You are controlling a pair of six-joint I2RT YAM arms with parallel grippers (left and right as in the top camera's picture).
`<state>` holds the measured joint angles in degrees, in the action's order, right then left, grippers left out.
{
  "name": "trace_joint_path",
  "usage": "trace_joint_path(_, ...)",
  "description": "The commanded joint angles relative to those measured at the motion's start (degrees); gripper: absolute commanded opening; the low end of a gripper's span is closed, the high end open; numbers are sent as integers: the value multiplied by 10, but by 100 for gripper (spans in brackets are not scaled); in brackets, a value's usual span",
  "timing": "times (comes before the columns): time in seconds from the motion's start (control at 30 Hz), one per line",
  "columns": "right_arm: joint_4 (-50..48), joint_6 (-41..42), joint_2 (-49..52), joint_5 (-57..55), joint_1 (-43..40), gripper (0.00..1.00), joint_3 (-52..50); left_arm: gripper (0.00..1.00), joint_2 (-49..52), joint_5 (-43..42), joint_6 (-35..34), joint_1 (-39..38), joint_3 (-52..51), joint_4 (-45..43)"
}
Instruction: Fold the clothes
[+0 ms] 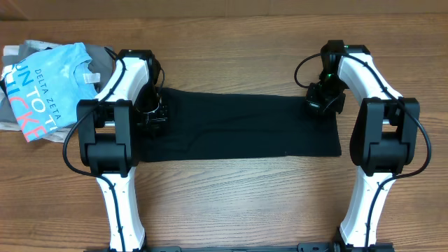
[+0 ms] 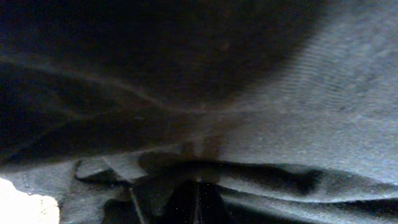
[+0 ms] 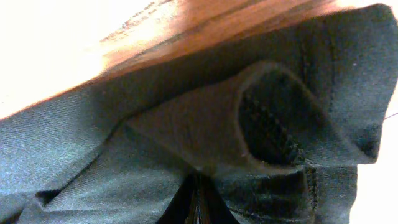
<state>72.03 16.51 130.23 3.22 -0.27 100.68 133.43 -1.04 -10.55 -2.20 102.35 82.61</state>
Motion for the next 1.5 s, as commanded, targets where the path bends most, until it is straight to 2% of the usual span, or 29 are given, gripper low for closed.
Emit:
trace_joint_path(0.0,7,18,-10,-20,-27,4,-21,5,7,31,-8,14,-16,-4)
trace_joint_path(0.3,23,36,-10,-53,-56,4,-21,5,7,46,-15,61,-73,-28)
trace_joint_path(0.6,28,73,-10,-82,-56,4,-13,5,0,40,-19,74,-36,-3)
trace_joint_path(0.8,98,130,-10,-184,-57,4,53,6,-51,42,-28,74,15,16)
trace_joint_path(0.93,135,129,-11,-184,-59,4,115,14,-101,40,-30,74,27,13)
trace_joint_path(0.97,142,127,-11,-184,-59,5,128,15,-111,40,-30,74,28,13)
trace_joint_path(1.03,158,114,-13,-182,-59,16,154,20,-132,40,-30,74,29,13)
trace_joint_path(1.07,169,105,-15,-182,-60,29,165,27,-141,40,-30,74,29,14)
trace_joint_path(1.1,177,99,-17,-182,-62,54,172,34,-148,40,-30,74,29,14)
trace_joint_path(1.13,186,93,-21,-182,-66,74,177,38,-155,40,-30,74,29,14)
trace_joint_path(1.17,191,90,-25,-181,-72,78,177,48,-159,40,-30,74,29,14)
trace_joint_path(1.23,196,89,-34,-162,-98,79,177,77,-165,40,-31,74,29,11)
trace_joint_path(1.27,194,86,-36,-148,-111,79,177,82,-165,40,-38,74,29,7)
trace_joint_path(1.33,189,56,-42,-82,-155,78,177,83,-165,40,-78,75,29,-2)
trace_joint_path(1.4,189,9,-45,6,-193,75,177,82,-169,30,-83,75,29,-5)
trace_joint_path(1.47,194,-90,-45,147,-240,69,173,81,-180,1,-71,75,29,-11)
